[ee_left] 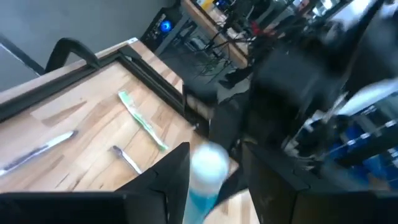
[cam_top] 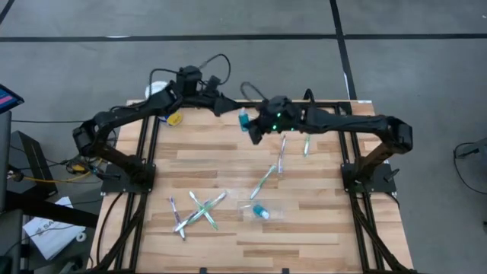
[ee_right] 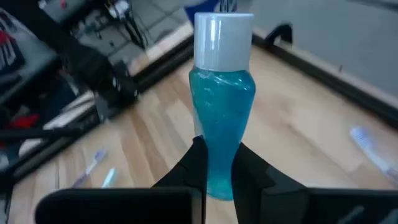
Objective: Pick & Place toothbrushing station
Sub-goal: Put the blue mouthwash bottle in the transparent organizer
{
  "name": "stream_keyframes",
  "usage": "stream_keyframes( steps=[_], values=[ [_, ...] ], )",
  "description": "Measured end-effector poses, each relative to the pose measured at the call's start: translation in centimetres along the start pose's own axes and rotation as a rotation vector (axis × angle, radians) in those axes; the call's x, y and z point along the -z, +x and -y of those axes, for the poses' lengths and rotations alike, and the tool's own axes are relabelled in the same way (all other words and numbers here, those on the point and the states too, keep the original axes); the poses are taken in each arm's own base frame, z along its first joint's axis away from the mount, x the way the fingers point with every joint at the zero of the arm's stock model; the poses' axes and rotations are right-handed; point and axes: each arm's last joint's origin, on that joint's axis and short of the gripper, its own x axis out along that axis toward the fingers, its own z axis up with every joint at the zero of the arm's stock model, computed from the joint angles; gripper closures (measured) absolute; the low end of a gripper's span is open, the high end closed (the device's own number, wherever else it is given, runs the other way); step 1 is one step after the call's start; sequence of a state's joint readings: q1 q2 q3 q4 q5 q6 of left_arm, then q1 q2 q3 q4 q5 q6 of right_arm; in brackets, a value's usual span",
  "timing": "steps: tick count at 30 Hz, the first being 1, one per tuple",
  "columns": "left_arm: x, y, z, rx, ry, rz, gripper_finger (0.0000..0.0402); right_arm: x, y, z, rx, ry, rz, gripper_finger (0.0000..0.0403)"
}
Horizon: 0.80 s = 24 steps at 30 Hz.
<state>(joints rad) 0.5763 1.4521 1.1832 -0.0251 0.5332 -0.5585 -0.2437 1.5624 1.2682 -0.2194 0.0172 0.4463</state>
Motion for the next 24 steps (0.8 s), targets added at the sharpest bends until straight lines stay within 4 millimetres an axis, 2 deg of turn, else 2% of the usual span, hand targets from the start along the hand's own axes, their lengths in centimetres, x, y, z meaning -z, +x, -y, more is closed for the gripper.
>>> stream_keyframes(
  steps=[3,7,11,20,24],
  values=[
    [0.5,0.8,0.1,0.000,-0.013,-0.012,0.0259,-0.5,-0.8,0.5,-0.006,-0.007,0.007,0.0371],
    [0.5,1.7,0.5,0.025,-0.024,0.025,0.0259,-0.6,-0.9,0.5,-0.029,-0.027,0.002,0.0371],
    [0.2,2.0,0.8,0.044,-0.031,0.076,0.0259,-0.7,-0.9,0.3,-0.054,-0.028,0.006,0.0371],
    [0.4,2.1,0.9,0.046,-0.035,0.061,0.0288,-1.1,-0.8,0.7,-0.061,-0.023,0.029,0.0371],
    [0.5,2.1,0.8,0.036,-0.024,0.045,0.0287,-1.3,-0.8,1.1,-0.060,-0.016,0.030,0.0371]
  ],
)
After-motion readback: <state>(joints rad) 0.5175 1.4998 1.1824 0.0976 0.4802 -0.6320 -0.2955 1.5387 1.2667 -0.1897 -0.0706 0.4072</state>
